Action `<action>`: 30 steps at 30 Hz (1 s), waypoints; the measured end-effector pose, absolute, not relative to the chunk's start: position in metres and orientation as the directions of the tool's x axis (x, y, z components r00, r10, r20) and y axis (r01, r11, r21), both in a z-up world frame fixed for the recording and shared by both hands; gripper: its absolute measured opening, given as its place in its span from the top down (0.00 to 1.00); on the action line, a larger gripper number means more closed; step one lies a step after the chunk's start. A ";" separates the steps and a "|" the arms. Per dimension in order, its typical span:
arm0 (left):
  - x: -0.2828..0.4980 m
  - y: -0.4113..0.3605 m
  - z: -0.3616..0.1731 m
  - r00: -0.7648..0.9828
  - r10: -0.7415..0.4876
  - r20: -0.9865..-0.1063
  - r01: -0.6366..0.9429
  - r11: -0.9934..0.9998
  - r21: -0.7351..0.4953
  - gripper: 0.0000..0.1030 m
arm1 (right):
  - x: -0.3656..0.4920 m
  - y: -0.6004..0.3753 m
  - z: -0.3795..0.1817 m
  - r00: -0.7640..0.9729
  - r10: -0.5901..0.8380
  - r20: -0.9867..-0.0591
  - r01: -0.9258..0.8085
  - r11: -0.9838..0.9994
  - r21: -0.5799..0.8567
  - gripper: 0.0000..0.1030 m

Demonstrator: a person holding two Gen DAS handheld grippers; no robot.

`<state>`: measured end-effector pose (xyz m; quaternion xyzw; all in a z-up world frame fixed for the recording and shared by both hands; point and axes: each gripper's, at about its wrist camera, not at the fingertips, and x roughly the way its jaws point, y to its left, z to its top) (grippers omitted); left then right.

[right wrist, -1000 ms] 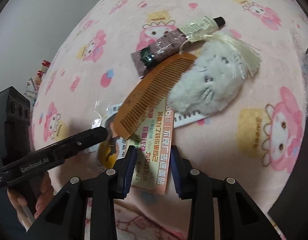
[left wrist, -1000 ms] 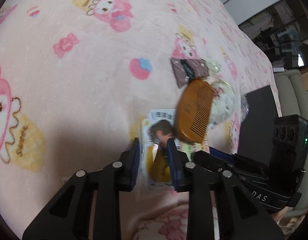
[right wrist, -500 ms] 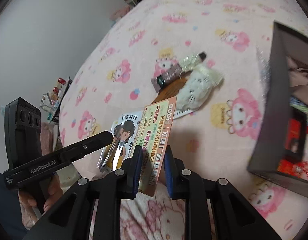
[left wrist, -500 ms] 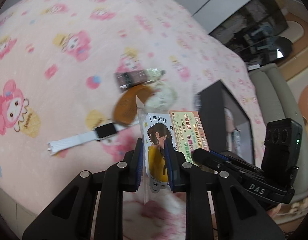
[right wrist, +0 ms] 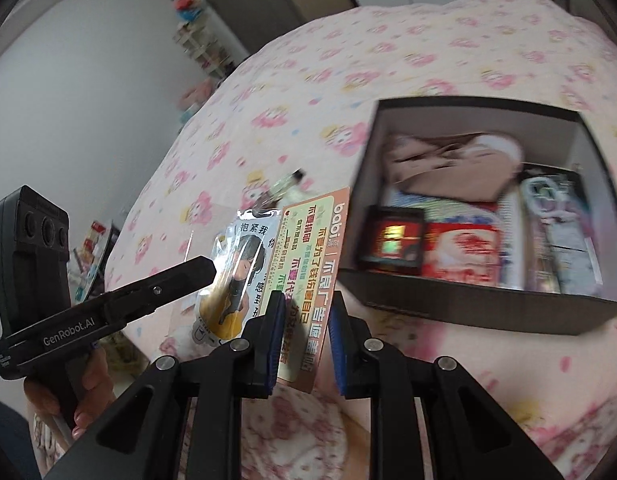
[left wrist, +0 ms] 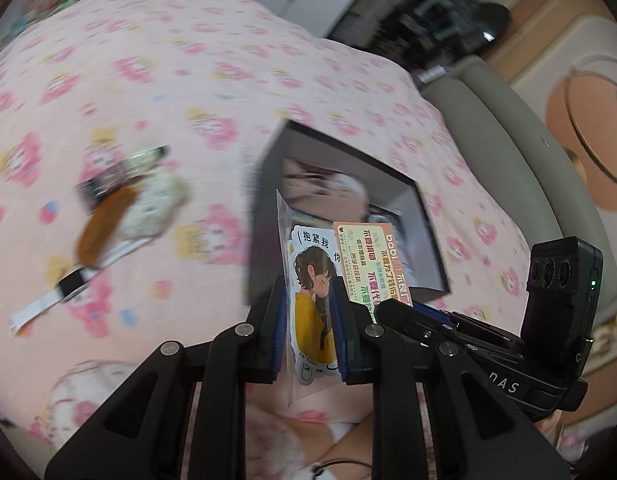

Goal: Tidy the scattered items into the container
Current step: 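Carry the sticker cards with the right gripper over the box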

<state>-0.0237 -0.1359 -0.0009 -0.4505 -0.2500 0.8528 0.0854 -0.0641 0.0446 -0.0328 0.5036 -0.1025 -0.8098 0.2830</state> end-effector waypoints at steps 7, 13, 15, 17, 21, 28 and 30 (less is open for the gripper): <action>-0.042 -0.067 0.024 -0.547 0.429 -0.719 -0.040 -0.871 -0.489 0.81 | -0.054 0.118 -0.008 -0.446 -0.509 -0.736 0.250 -0.860 0.444 0.82; -0.033 -0.016 0.063 -0.550 0.408 -0.729 -0.118 -0.902 -0.416 0.81 | -0.026 0.154 0.033 -0.537 -0.458 -0.709 0.219 -0.887 0.407 0.82; -0.027 -0.008 0.076 -0.560 0.409 -0.720 -0.124 -0.901 -0.416 0.81 | -0.015 0.161 0.043 -0.553 -0.435 -0.710 0.216 -0.899 0.382 0.82; -0.019 -0.002 0.088 -0.569 0.407 -0.715 -0.132 -0.903 -0.409 0.81 | -0.006 0.165 0.052 -0.559 -0.421 -0.714 0.212 -0.906 0.367 0.82; -0.004 0.010 0.114 -0.576 0.411 -0.707 -0.144 -0.902 -0.407 0.81 | 0.015 0.170 0.075 -0.591 -0.390 -0.706 0.205 -0.919 0.337 0.82; -0.002 0.017 0.178 -0.625 0.351 -0.697 -0.185 -0.934 -0.306 0.81 | 0.011 0.168 0.121 -0.604 -0.405 -0.687 0.229 -0.913 0.337 0.81; -0.007 0.016 0.188 -0.644 0.319 -0.696 -0.178 -0.947 -0.269 0.81 | 0.003 0.164 0.130 -0.601 -0.420 -0.680 0.242 -0.906 0.346 0.81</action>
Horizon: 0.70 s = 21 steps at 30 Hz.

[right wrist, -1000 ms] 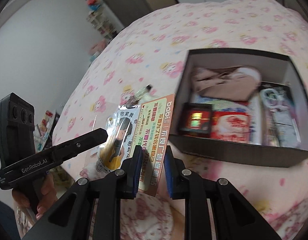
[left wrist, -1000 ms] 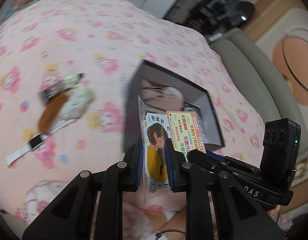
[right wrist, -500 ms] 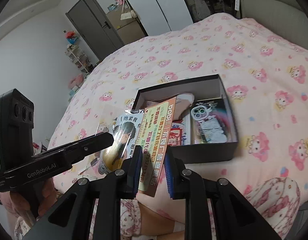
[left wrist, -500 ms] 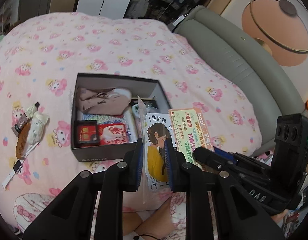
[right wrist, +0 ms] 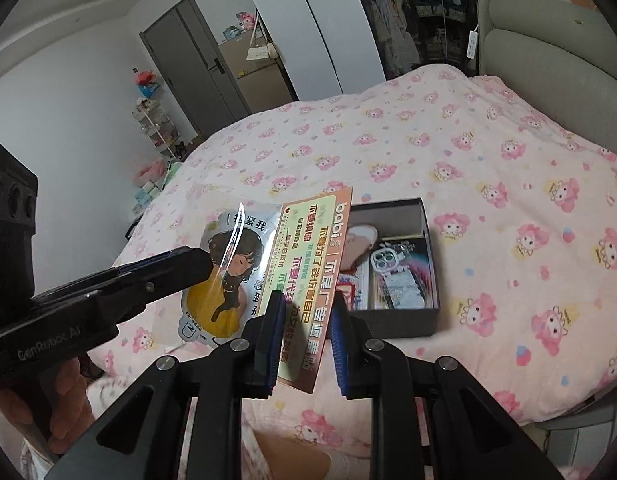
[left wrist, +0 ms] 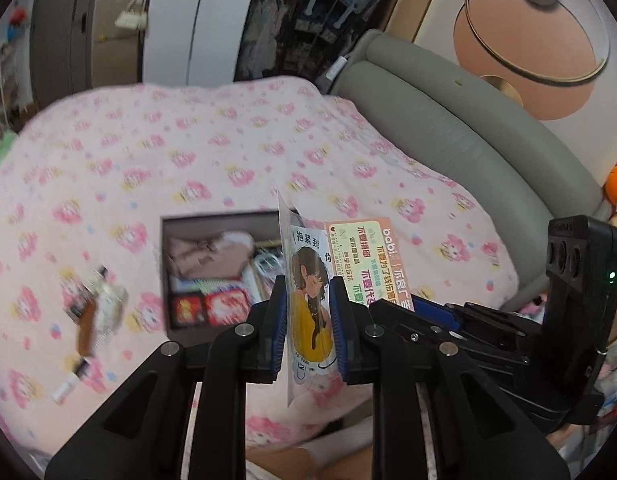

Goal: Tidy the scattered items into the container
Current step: 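Carry the sticker cards with the right gripper over the box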

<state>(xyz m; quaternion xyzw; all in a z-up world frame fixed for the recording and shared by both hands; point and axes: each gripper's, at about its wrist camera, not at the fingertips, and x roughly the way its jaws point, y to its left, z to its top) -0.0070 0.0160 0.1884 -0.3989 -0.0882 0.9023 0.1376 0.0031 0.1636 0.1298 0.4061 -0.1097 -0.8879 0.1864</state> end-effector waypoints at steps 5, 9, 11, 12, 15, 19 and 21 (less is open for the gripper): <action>-0.027 0.002 0.180 -0.636 0.344 -0.691 -0.158 -0.934 -0.319 0.81 | -0.017 0.153 0.129 -0.602 -0.396 -0.693 0.245 -0.918 0.311 0.80; -0.051 -0.006 0.157 -0.615 0.363 -0.700 -0.154 -0.926 -0.345 0.81 | -0.038 0.149 0.110 -0.591 -0.384 -0.709 0.241 -0.923 0.298 0.80; -0.065 -0.008 0.143 -0.604 0.355 -0.713 -0.146 -0.929 -0.340 0.81 | -0.056 0.150 0.094 -0.555 -0.405 -0.726 0.235 -0.914 0.330 0.80; -0.073 -0.010 0.135 -0.599 0.350 -0.720 -0.143 -0.931 -0.335 0.81 | -0.064 0.150 0.087 -0.543 -0.415 -0.730 0.237 -0.910 0.341 0.80; -0.098 -0.016 0.109 -0.583 0.349 -0.734 -0.130 -0.932 -0.340 0.81 | -0.093 0.146 0.065 -0.510 -0.426 -0.747 0.239 -0.905 0.352 0.80; -0.136 -0.027 0.066 -0.548 0.370 -0.750 -0.104 -0.920 -0.377 0.81 | -0.134 0.143 0.034 -0.463 -0.433 -0.773 0.241 -0.901 0.360 0.80; -0.155 -0.033 0.041 -0.531 0.378 -0.758 -0.084 -0.914 -0.397 0.81 | -0.156 0.144 0.013 -0.430 -0.437 -0.790 0.227 -0.899 0.374 0.80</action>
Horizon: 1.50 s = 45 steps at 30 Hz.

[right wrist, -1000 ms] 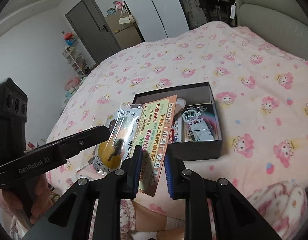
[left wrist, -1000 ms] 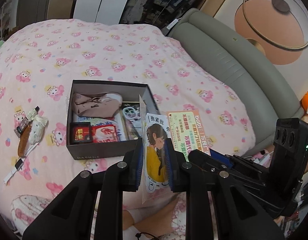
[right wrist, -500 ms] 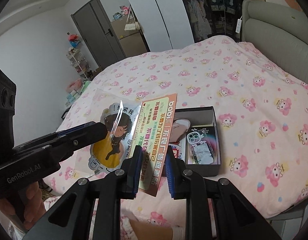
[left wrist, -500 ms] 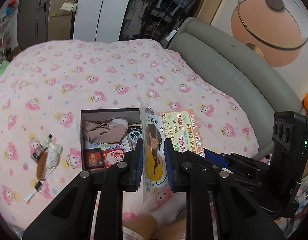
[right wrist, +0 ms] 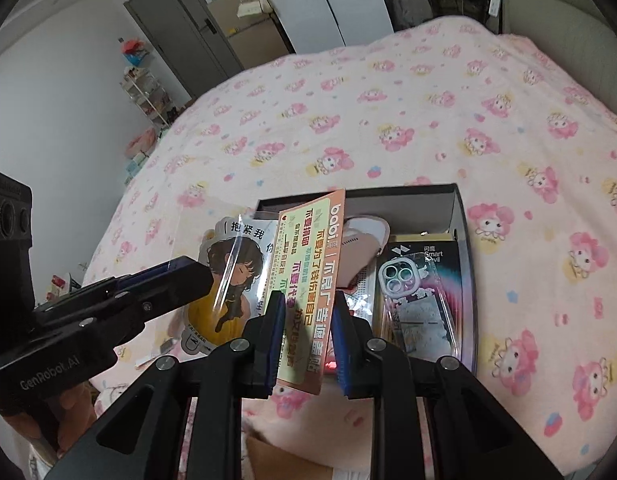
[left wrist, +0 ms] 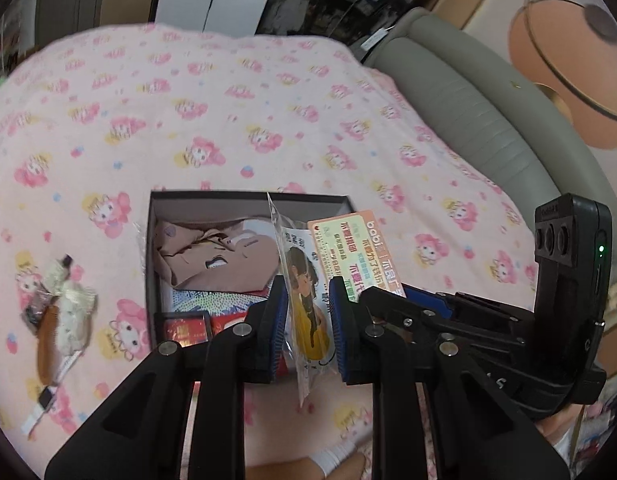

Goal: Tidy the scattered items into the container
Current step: 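Carry the sticker cards with the right gripper over the box, then lower the cards into the box and open the right gripper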

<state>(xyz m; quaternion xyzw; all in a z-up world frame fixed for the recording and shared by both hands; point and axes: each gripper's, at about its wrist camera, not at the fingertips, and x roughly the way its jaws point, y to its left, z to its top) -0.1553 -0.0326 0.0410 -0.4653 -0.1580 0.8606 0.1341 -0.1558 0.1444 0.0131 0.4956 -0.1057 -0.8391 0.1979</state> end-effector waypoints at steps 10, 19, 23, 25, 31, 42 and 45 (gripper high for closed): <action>-0.199 -0.033 -0.076 -0.365 0.360 -0.859 -0.014 -0.924 -0.382 0.81 | -0.203 0.146 -0.094 -0.249 -0.439 -0.863 0.153 -0.898 0.412 0.80; -0.200 -0.026 -0.107 -0.318 0.333 -0.887 -0.021 -0.938 -0.345 0.81 | -0.206 0.154 -0.124 -0.189 -0.428 -0.884 0.105 -0.904 0.415 0.80; -0.195 -0.023 -0.108 -0.307 0.264 -0.914 -0.016 -0.962 -0.273 0.78 | -0.203 0.148 -0.127 -0.194 -0.363 -0.911 0.140 -0.930 0.341 0.80; -0.191 -0.028 -0.104 -0.313 0.236 -0.920 -0.004 -0.969 -0.247 0.74 | -0.201 0.147 -0.124 -0.205 -0.322 -0.924 0.151 -0.943 0.295 0.78; -0.202 -0.040 -0.089 -0.338 0.204 -0.919 0.004 -0.976 -0.218 0.70 | -0.208 0.167 -0.100 -0.248 -0.406 -0.879 0.146 -0.913 0.381 0.66; -0.259 -0.024 -0.123 -0.259 0.228 -0.939 0.009 -0.971 -0.238 0.70 | -0.254 0.143 -0.126 -0.263 -0.258 -0.930 0.157 -0.962 0.222 0.75; -0.250 -0.030 -0.128 -0.225 0.271 -0.936 0.042 -0.957 -0.287 0.70 | -0.246 0.138 -0.124 -0.256 -0.272 -0.928 0.178 -0.956 0.231 0.74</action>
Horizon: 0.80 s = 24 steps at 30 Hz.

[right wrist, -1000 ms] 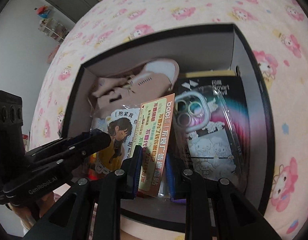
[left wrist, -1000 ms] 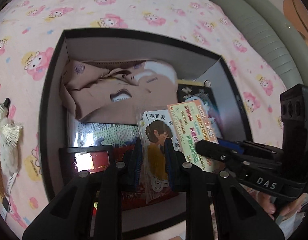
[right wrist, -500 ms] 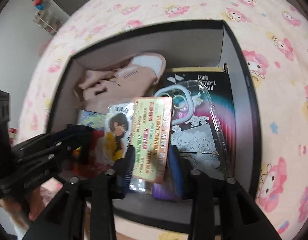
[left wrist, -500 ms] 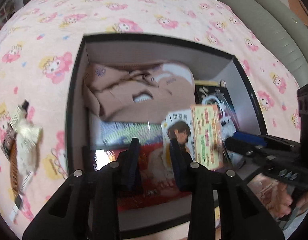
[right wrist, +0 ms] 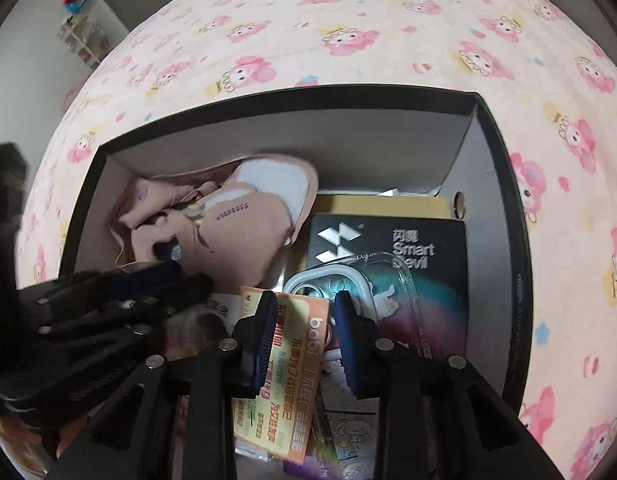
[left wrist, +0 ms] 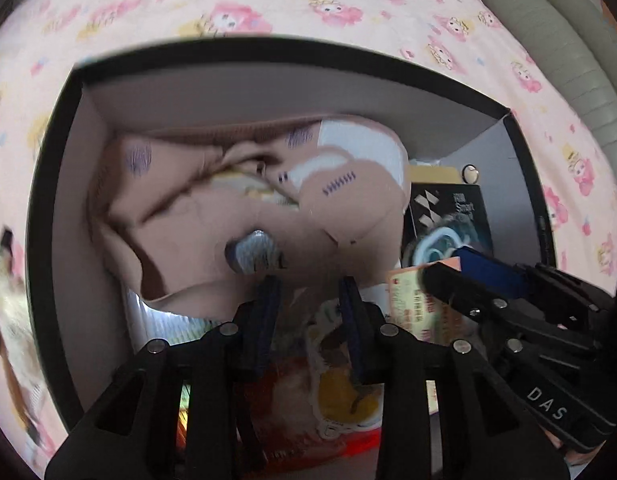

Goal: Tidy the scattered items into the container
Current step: 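Lower the cards into the box and open the right gripper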

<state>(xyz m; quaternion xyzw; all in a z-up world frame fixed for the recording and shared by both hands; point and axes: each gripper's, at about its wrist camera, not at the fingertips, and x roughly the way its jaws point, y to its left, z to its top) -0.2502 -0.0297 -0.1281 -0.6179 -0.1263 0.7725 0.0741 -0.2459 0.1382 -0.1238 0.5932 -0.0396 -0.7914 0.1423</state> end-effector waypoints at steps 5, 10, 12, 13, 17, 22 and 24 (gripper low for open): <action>-0.233 -0.043 -0.108 -0.277 0.292 -0.916 0.048 -0.947 -0.317 0.70 | -0.228 0.134 -0.118 -0.230 -0.324 -0.918 0.202 -0.938 0.281 0.75; -0.224 -0.038 -0.096 -0.286 0.344 -0.894 -0.005 -0.934 -0.358 0.70 | -0.210 0.155 -0.094 -0.354 -0.238 -0.905 0.175 -0.967 0.185 0.75; -0.223 -0.032 -0.103 -0.247 0.391 -0.887 -0.015 -0.916 -0.400 0.70 | -0.211 0.159 -0.097 -0.325 -0.268 -0.907 0.170 -0.960 0.222 0.75; -0.223 -0.030 -0.109 -0.216 0.420 -0.881 -0.009 -0.903 -0.429 0.70 | -0.211 0.159 -0.101 -0.290 -0.306 -0.907 0.168 -0.949 0.266 0.75; -0.228 -0.030 -0.125 -0.132 0.453 -0.882 0.043 -0.886 -0.461 0.70 | -0.211 0.147 -0.111 -0.213 -0.377 -0.902 0.198 -0.920 0.338 0.75; -0.224 -0.030 -0.112 -0.179 0.462 -0.869 0.058 -0.876 -0.478 0.70 | -0.208 0.158 -0.102 -0.307 -0.262 -0.915 0.169 -0.961 0.218 0.75; -0.229 -0.021 -0.107 -0.182 0.525 -0.832 0.030 -0.842 -0.538 0.70 | -0.208 0.171 -0.099 -0.338 -0.236 -0.911 0.111 -0.971 0.210 0.75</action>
